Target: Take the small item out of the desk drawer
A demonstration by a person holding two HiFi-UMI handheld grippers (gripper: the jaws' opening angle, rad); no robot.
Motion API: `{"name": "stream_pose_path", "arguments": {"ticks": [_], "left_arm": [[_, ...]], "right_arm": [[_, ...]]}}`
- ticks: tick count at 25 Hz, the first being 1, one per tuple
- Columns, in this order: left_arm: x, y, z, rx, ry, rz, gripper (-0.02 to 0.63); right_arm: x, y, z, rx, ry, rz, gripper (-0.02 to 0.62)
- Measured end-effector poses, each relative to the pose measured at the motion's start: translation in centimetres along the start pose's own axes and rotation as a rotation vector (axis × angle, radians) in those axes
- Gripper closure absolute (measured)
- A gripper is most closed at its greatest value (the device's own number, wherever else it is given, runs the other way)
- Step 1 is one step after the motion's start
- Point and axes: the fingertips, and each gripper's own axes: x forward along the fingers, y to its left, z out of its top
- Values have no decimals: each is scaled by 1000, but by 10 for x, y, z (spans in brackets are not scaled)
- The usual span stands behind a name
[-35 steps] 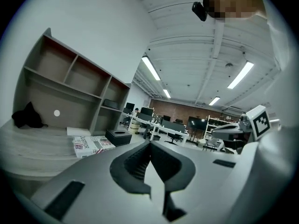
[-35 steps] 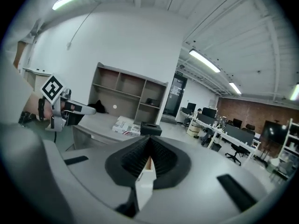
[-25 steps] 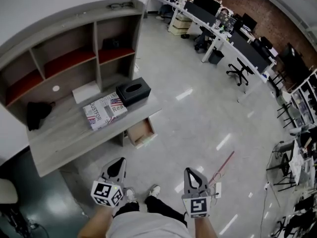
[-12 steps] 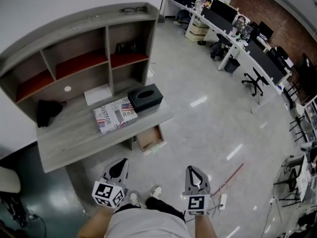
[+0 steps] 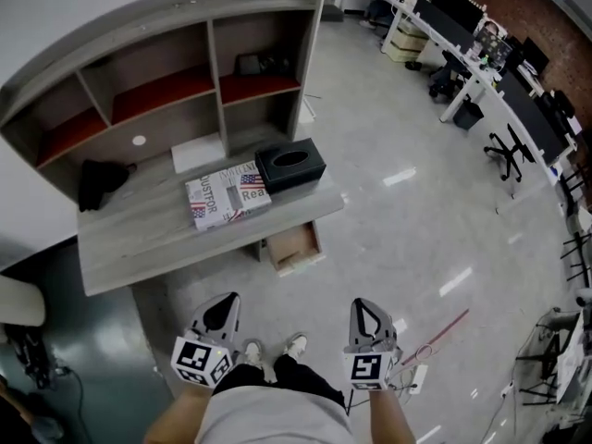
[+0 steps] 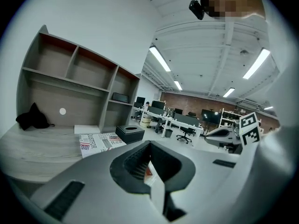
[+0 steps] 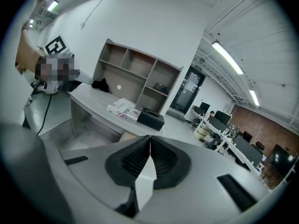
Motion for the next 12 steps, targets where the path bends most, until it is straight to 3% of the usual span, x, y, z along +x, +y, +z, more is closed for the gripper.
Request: {"name": "stream_pose_path", "arguments": {"ticks": [7,12], "left_arm": [[14,-11,-46,-19,73,5,588],[27,-13,-81,-90,124,28,588]], "right_arm": [[60,40,-54,-145,87,161,571],[107,76,-97,-255,130,275,571]]}}
